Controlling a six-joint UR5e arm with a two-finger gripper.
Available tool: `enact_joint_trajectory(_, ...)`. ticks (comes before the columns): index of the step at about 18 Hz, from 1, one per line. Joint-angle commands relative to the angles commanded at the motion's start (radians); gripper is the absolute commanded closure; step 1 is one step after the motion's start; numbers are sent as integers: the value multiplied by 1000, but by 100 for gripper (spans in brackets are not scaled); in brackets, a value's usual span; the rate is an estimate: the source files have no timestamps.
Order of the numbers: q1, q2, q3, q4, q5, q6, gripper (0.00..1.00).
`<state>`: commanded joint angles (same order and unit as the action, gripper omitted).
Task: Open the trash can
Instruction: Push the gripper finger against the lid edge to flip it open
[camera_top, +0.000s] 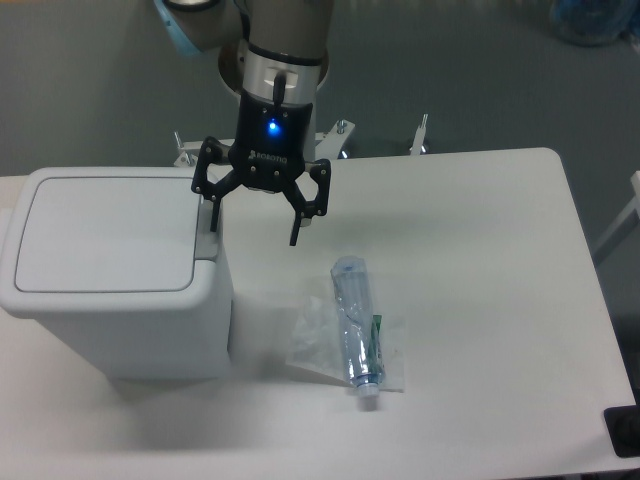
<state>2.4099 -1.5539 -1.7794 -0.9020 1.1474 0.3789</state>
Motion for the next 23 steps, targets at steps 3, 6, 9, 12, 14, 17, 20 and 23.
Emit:
enact_joint_trajectory(3, 0, 0, -6, 0, 0, 3, 0)
enact_joint_trajectory(6, 0, -8, -5, 2, 2, 6, 0)
enact_joint_trajectory(9, 0, -11, -5, 2, 3, 6, 0)
enact_joint_trajectory(12, 0, -12, -3, 3, 3, 8, 0)
enact_joint_trajectory(14, 0, -14, -3, 2, 3, 8, 0)
enact_joint_trajectory(17, 2, -6, 11, 5, -2, -1, 0)
enact_joint_trajectory(20, 2, 26, 52, 3, -32, -15, 0)
enact_joint_trajectory(23, 11, 43, 61, 5, -29, -11, 0)
